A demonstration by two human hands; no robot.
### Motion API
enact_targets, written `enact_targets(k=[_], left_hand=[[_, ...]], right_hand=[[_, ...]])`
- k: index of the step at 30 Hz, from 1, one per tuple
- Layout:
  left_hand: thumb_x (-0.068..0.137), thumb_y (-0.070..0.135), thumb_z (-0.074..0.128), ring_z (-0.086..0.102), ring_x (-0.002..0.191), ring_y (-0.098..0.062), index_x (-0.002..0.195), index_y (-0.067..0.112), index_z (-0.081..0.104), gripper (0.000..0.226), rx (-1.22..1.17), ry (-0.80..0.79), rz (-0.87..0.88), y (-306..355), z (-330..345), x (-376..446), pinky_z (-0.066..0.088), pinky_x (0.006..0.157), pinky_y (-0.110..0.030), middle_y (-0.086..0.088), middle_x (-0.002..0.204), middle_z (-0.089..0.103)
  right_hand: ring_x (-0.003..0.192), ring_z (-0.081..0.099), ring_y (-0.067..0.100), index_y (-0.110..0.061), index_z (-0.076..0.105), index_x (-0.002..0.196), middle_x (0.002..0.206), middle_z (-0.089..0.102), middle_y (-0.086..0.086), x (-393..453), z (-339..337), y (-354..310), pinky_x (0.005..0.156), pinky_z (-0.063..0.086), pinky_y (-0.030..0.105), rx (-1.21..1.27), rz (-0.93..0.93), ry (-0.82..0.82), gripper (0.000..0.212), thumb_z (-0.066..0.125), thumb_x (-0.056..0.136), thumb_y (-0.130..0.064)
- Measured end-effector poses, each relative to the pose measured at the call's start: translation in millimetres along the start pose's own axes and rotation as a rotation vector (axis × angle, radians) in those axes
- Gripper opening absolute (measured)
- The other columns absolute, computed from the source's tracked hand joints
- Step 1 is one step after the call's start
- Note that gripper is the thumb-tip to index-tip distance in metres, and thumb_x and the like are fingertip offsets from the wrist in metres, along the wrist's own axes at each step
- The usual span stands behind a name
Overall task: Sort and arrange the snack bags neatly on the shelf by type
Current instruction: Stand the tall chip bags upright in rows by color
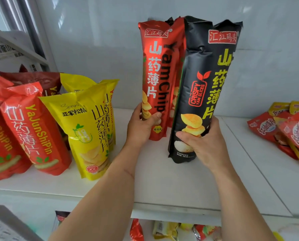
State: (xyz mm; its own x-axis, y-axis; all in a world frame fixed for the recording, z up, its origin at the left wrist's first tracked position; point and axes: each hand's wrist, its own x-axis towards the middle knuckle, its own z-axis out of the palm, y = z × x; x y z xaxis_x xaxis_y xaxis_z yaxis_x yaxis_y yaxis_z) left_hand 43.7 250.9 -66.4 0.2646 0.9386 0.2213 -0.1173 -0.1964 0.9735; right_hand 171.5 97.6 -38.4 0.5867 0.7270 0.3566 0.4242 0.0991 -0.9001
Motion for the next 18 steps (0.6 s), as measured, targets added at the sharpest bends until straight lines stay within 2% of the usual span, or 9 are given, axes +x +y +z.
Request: enact_targets(k=[3, 5, 8, 10, 14, 16, 18], left_hand=[[0.083, 0.035, 0.081, 0.069, 0.103, -0.006, 0.133, 0.033, 0.058, 0.055, -0.019, -0.039, -0.012, 2.7, 9.3, -3.3, 0.057, 0.086, -0.026, 0.013, 0.115, 0.071], [0.084, 0.035, 0.08, 0.068, 0.102, -0.004, 0.134, 0.033, 0.057, 0.055, -0.027, -0.051, -0.017, 4.3, 16.8, -5.4, 0.056, 0.082, -0.022, 0.015, 0.114, 0.071], [0.081, 0.037, 0.082, 0.069, 0.105, -0.01, 0.136, 0.031, 0.058, 0.061, -0.039, -0.067, -0.035, 3.0, 29.7, -5.5, 0.057, 0.089, -0.029, 0.011, 0.117, 0.072], [0.08, 0.036, 0.083, 0.069, 0.107, -0.012, 0.136, 0.03, 0.058, 0.062, -0.047, -0.075, -0.047, 1.2, 38.6, -4.0, 0.057, 0.093, -0.034, 0.009, 0.118, 0.072], [0.081, 0.031, 0.083, 0.069, 0.107, -0.012, 0.142, 0.026, 0.054, 0.067, -0.04, -0.097, -0.056, 2.6, 54.3, -3.2, 0.057, 0.084, -0.027, 0.007, 0.12, 0.071], [0.082, 0.032, 0.081, 0.068, 0.105, -0.009, 0.144, 0.026, 0.051, 0.069, -0.022, -0.106, -0.057, 4.3, 58.9, -3.8, 0.057, 0.083, -0.025, 0.007, 0.12, 0.07], [0.084, 0.032, 0.079, 0.066, 0.097, -0.001, 0.145, 0.025, 0.049, 0.068, -0.012, -0.106, -0.069, 6.7, 61.6, -6.1, 0.054, 0.071, -0.014, 0.012, 0.115, 0.068]], right_hand=[[0.08, 0.06, -0.019, -0.048, 0.048, 0.096, 0.087, 0.061, -0.042, -5.8, -18.6, 2.1, 0.06, 0.044, 0.004, -0.008, 0.004, 0.004, 0.059, 0.09, 0.064, -0.022], [0.08, 0.059, -0.019, -0.049, 0.048, 0.096, 0.087, 0.06, -0.044, -9.9, -28.7, 3.3, 0.061, 0.043, 0.007, -0.013, 0.014, 0.006, 0.059, 0.09, 0.064, -0.022], [0.082, 0.062, -0.014, -0.051, 0.048, 0.097, 0.09, 0.063, -0.039, -13.8, -39.3, 8.6, 0.067, 0.045, 0.016, -0.008, 0.015, 0.013, 0.062, 0.091, 0.063, -0.022], [0.082, 0.063, -0.013, -0.05, 0.049, 0.097, 0.091, 0.064, -0.038, -15.8, -43.5, 9.7, 0.065, 0.045, 0.013, -0.002, 0.01, 0.012, 0.062, 0.091, 0.063, -0.021], [0.084, 0.063, -0.012, -0.047, 0.05, 0.098, 0.093, 0.064, -0.034, -17.3, -46.8, 9.6, 0.061, 0.047, 0.007, 0.023, 0.002, 0.013, 0.061, 0.092, 0.061, -0.022], [0.088, 0.065, -0.008, -0.048, 0.051, 0.102, 0.1, 0.067, -0.024, -16.2, -46.1, 10.7, 0.066, 0.049, 0.012, 0.03, 0.007, 0.022, 0.064, 0.092, 0.059, -0.027], [0.091, 0.065, -0.005, -0.048, 0.05, 0.105, 0.105, 0.066, -0.019, -14.5, -46.4, 12.0, 0.07, 0.049, 0.017, 0.033, 0.008, 0.028, 0.066, 0.093, 0.057, -0.032]])
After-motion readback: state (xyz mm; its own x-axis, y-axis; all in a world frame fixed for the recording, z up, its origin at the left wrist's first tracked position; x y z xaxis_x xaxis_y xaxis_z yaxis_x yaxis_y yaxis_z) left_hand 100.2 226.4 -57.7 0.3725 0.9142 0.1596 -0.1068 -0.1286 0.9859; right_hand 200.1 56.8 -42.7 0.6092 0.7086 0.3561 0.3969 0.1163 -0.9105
